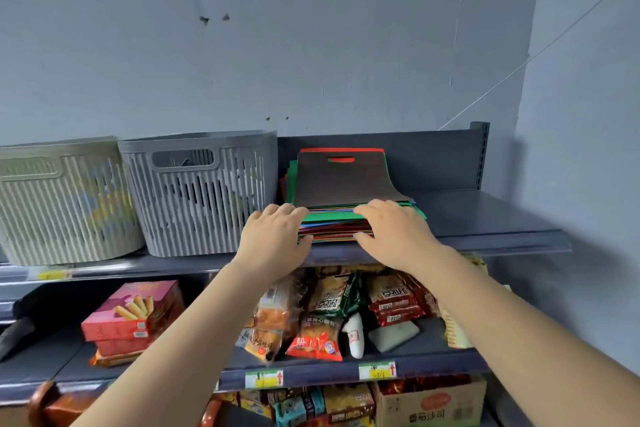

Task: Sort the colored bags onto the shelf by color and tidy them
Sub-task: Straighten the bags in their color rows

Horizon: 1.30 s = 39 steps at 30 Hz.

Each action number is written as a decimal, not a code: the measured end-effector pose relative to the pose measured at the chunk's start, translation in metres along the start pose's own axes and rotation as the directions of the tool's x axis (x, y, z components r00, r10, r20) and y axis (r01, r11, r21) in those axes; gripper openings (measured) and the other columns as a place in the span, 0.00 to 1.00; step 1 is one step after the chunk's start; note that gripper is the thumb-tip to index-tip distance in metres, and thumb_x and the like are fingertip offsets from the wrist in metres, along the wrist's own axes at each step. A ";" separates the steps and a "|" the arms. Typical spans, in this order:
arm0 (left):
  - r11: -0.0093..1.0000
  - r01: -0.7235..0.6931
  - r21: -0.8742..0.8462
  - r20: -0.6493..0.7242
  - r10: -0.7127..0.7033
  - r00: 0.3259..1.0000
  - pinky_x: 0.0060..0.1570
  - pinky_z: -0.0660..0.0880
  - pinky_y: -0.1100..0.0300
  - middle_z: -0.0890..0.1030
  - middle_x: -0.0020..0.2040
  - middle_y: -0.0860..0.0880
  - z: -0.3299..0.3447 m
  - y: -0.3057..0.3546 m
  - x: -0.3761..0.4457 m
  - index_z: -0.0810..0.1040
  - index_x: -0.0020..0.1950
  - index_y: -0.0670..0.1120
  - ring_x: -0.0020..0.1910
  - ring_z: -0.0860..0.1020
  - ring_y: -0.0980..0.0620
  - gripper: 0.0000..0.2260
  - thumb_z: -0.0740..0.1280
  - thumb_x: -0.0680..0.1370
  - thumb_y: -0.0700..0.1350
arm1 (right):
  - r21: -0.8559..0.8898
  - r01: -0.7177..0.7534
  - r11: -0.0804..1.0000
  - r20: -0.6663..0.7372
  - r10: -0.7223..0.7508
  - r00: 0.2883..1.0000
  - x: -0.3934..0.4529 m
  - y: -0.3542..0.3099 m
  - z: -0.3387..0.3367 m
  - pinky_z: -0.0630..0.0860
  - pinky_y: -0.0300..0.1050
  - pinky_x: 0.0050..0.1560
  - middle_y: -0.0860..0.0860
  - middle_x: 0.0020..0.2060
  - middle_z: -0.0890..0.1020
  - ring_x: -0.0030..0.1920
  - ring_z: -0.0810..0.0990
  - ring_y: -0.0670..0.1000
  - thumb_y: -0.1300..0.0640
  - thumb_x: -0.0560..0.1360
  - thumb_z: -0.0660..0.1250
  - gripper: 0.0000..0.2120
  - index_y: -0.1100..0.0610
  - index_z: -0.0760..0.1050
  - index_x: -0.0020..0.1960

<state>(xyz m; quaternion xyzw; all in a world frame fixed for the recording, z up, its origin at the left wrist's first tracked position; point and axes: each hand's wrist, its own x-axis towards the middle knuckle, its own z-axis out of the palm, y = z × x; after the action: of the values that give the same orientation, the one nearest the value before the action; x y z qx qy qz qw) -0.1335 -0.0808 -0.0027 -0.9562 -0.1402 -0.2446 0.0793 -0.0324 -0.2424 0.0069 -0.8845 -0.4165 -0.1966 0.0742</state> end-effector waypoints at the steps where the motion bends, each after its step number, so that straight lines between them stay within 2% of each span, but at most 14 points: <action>1: 1.000 -0.009 -0.021 -0.007 0.009 1.000 0.63 0.64 0.55 0.71 0.68 0.52 0.007 -0.006 0.010 0.64 0.72 0.51 0.67 0.67 0.49 0.21 0.58 0.80 0.55 | 0.019 -0.015 1.000 0.001 0.015 1.000 0.012 0.004 0.006 0.69 0.47 0.59 0.49 0.66 0.72 0.65 0.69 0.52 0.48 0.80 0.57 0.22 0.52 0.63 0.72; 8: 0.991 -0.082 -0.110 -0.028 0.080 0.996 0.64 0.63 0.56 0.69 0.70 0.53 0.049 -0.038 0.071 0.63 0.73 0.51 0.68 0.66 0.51 0.23 0.59 0.79 0.56 | 0.022 -0.068 0.997 0.037 0.067 0.997 0.087 0.028 0.046 0.67 0.48 0.63 0.48 0.70 0.69 0.68 0.68 0.51 0.47 0.81 0.55 0.21 0.51 0.64 0.72; 14: 0.980 -0.086 -0.181 -0.068 0.075 0.995 0.65 0.63 0.57 0.68 0.70 0.55 0.069 -0.048 0.098 0.62 0.74 0.52 0.69 0.65 0.52 0.23 0.58 0.79 0.56 | 0.009 -0.075 0.997 0.172 0.072 0.982 0.130 0.043 0.061 0.65 0.49 0.66 0.47 0.72 0.66 0.70 0.67 0.51 0.44 0.81 0.54 0.23 0.50 0.62 0.74; 19: 0.961 -0.061 -0.269 -0.105 0.034 0.994 0.62 0.66 0.58 0.70 0.69 0.55 0.077 -0.049 0.111 0.65 0.72 0.52 0.67 0.67 0.53 0.22 0.59 0.80 0.55 | 0.062 -0.052 0.997 0.284 0.033 0.958 0.147 0.058 0.067 0.68 0.51 0.66 0.46 0.69 0.71 0.69 0.68 0.51 0.39 0.79 0.54 0.24 0.47 0.67 0.71; 24: 0.923 -0.020 -0.385 -0.148 -0.041 0.988 0.59 0.68 0.60 0.73 0.66 0.55 0.081 -0.046 0.113 0.69 0.70 0.51 0.66 0.69 0.53 0.19 0.62 0.79 0.52 | 0.133 -0.015 0.991 0.247 -0.019 0.969 0.148 0.071 0.064 0.73 0.49 0.58 0.44 0.58 0.80 0.59 0.76 0.49 0.39 0.79 0.55 0.19 0.45 0.76 0.62; 26: 0.910 -0.013 -0.415 -0.182 -0.070 0.981 0.57 0.68 0.59 0.75 0.64 0.54 0.081 -0.046 0.116 0.71 0.68 0.50 0.65 0.70 0.52 0.19 0.63 0.78 0.51 | 0.182 -0.025 0.983 0.196 -0.011 0.981 0.149 0.077 0.062 0.75 0.48 0.51 0.46 0.48 0.83 0.50 0.78 0.51 0.43 0.80 0.55 0.17 0.48 0.79 0.55; 27: 0.905 -0.008 -0.425 -0.199 -0.085 0.976 0.57 0.68 0.59 0.75 0.63 0.53 0.081 -0.046 0.117 0.72 0.68 0.49 0.64 0.71 0.51 0.18 0.64 0.78 0.50 | 0.171 -0.032 0.985 0.147 0.007 0.989 0.151 0.081 0.063 0.74 0.47 0.45 0.46 0.40 0.81 0.44 0.77 0.52 0.46 0.81 0.55 0.15 0.50 0.78 0.48; 29: 0.909 -0.009 -0.416 -0.236 -0.099 0.967 0.57 0.68 0.58 0.76 0.63 0.51 0.082 -0.046 0.121 0.73 0.67 0.47 0.63 0.72 0.50 0.18 0.65 0.78 0.48 | 0.135 -0.081 0.988 0.043 0.076 0.996 0.157 0.090 0.067 0.67 0.44 0.36 0.45 0.31 0.72 0.39 0.73 0.52 0.50 0.81 0.55 0.17 0.50 0.69 0.35; 32: 0.914 -0.017 -0.406 -0.287 -0.110 0.952 0.61 0.68 0.55 0.75 0.65 0.48 0.087 -0.043 0.128 0.74 0.66 0.45 0.64 0.72 0.46 0.19 0.68 0.76 0.45 | 0.230 -0.164 0.959 -0.071 0.185 0.980 0.161 0.103 0.071 0.59 0.43 0.29 0.48 0.28 0.69 0.33 0.70 0.51 0.53 0.81 0.56 0.20 0.52 0.61 0.30; 34: 0.912 -0.014 -0.410 -0.260 -0.102 0.960 0.63 0.67 0.54 0.74 0.66 0.48 0.090 -0.038 0.133 0.73 0.67 0.45 0.65 0.71 0.47 0.19 0.67 0.76 0.46 | 0.325 -0.194 0.926 -0.131 0.247 0.960 0.159 0.111 0.071 0.57 0.42 0.28 0.50 0.26 0.67 0.29 0.67 0.49 0.56 0.81 0.57 0.21 0.55 0.60 0.29; 39: 0.950 -0.019 -0.311 -0.022 0.012 1.000 0.66 0.65 0.58 0.74 0.67 0.52 0.102 -0.022 0.142 0.70 0.70 0.48 0.67 0.70 0.52 0.22 0.60 0.79 0.56 | 0.386 -0.195 0.901 -0.236 0.301 0.924 0.150 0.126 0.066 0.58 0.42 0.28 0.51 0.24 0.67 0.27 0.65 0.49 0.57 0.81 0.58 0.22 0.56 0.59 0.29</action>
<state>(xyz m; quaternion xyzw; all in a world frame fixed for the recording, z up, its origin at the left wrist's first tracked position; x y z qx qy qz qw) 0.0245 -0.0050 -0.0203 -0.9553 -0.0916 -0.2725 -0.0689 0.1692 -0.1975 0.0127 -0.8639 -0.3124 -0.2344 0.3179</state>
